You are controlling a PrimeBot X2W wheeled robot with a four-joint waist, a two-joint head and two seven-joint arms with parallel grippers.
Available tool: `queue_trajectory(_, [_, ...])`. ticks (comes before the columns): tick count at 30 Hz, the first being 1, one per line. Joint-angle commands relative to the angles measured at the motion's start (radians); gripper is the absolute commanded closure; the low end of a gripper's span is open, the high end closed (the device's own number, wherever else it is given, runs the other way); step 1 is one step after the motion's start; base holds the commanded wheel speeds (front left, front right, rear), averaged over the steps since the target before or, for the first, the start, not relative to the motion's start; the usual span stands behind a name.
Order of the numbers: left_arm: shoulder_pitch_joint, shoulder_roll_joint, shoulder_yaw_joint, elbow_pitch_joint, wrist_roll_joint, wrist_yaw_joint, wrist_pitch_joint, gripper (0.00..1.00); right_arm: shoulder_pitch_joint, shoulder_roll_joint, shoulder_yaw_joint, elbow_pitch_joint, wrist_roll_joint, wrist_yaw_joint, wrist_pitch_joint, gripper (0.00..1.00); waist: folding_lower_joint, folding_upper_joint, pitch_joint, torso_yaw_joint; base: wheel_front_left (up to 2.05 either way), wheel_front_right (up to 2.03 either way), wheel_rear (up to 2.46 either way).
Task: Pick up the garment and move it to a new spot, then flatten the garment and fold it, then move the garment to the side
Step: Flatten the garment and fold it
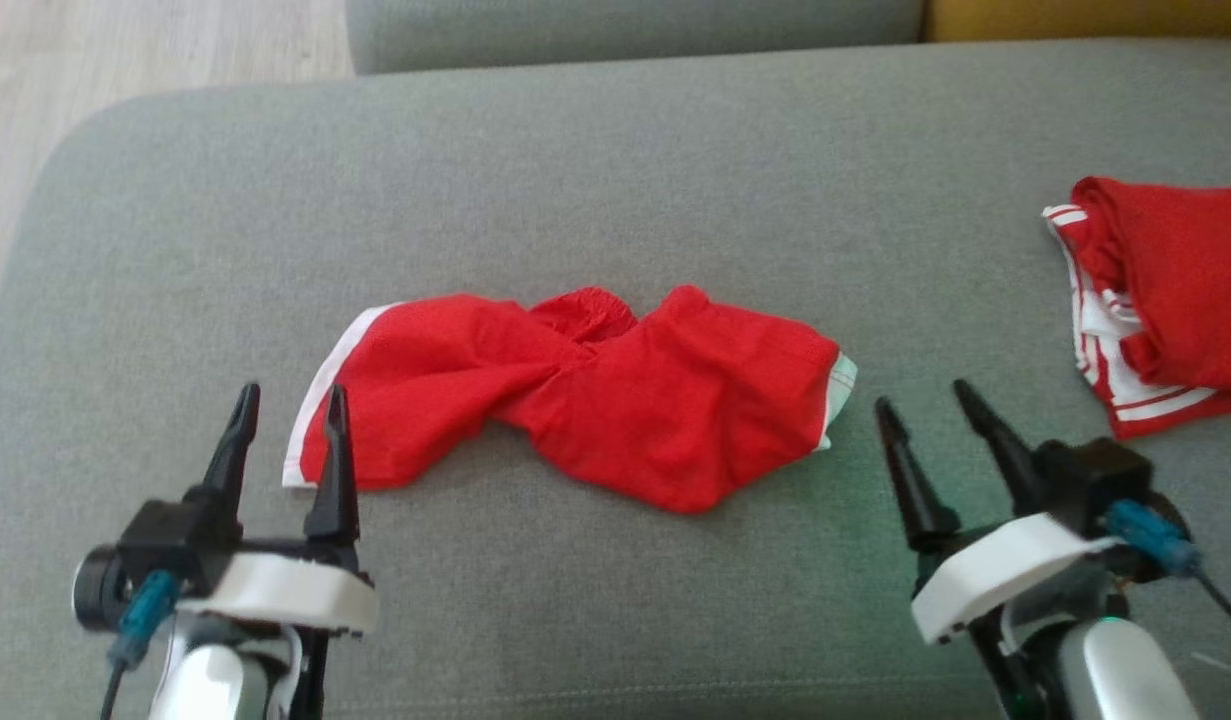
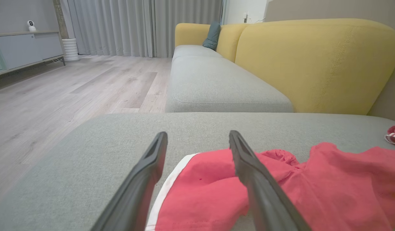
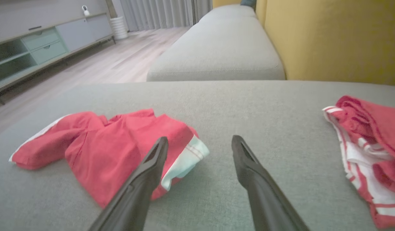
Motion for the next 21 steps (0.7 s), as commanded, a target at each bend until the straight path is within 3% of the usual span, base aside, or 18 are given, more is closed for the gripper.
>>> queue_trajectory(1, [-0.066, 0.020, 0.028, -0.039, -0.003, 0.002, -0.012, 0.00, -0.034, -0.015, 0.035, -0.026, 0.007, -0.001, 0.004, 0.00, 0.0000, 0.0000, 0.014, 0.007, 0.00, 0.00, 0.00])
queue_trajectory(8, [-0.108, 0.012, 0.015, -0.031, 0.001, -0.006, -0.016, 0.00, -0.076, -0.034, 0.147, 0.042, 0.022, -0.001, 0.029, 0.00, 0.0000, 0.0000, 0.065, 0.022, 0.00, 0.00, 0.00])
queue_trajectory(15, [-0.143, 0.007, 0.009, -0.014, 0.003, -0.019, -0.020, 0.00, -0.134, -0.039, 0.193, 0.115, 0.017, -0.001, 0.023, 0.00, 0.0000, 0.0000, 0.097, 0.032, 0.00, 0.00, 0.00])
queue_trajectory(16, [-0.147, 0.007, 0.008, -0.012, 0.004, -0.020, -0.020, 0.00, -0.139, -0.038, 0.197, 0.125, 0.017, -0.001, 0.024, 0.32, 0.0000, 0.0000, 0.100, 0.033, 0.00, 0.00, 0.00])
queue_trajectory(17, [-0.150, 0.006, 0.008, -0.010, 0.005, -0.021, -0.021, 0.00, -0.144, -0.037, 0.200, 0.131, 0.017, -0.001, 0.022, 0.76, 0.0000, 0.0000, 0.101, 0.034, 0.00, 0.00, 0.00])
queue_trajectory(18, [-0.152, 0.005, 0.007, -0.008, 0.006, -0.022, -0.021, 0.00, -0.149, -0.036, 0.201, 0.136, 0.017, -0.001, 0.016, 1.00, 0.0000, 0.0000, 0.103, 0.035, 0.00, 0.00, 0.00])
queue_trajectory(21, [-0.157, 0.002, 0.007, -0.006, 0.008, -0.023, -0.021, 0.00, -0.160, -0.034, 0.199, 0.144, 0.015, -0.001, 0.003, 1.00, 0.0000, 0.0000, 0.105, 0.036, 0.00, 0.00, 0.00])
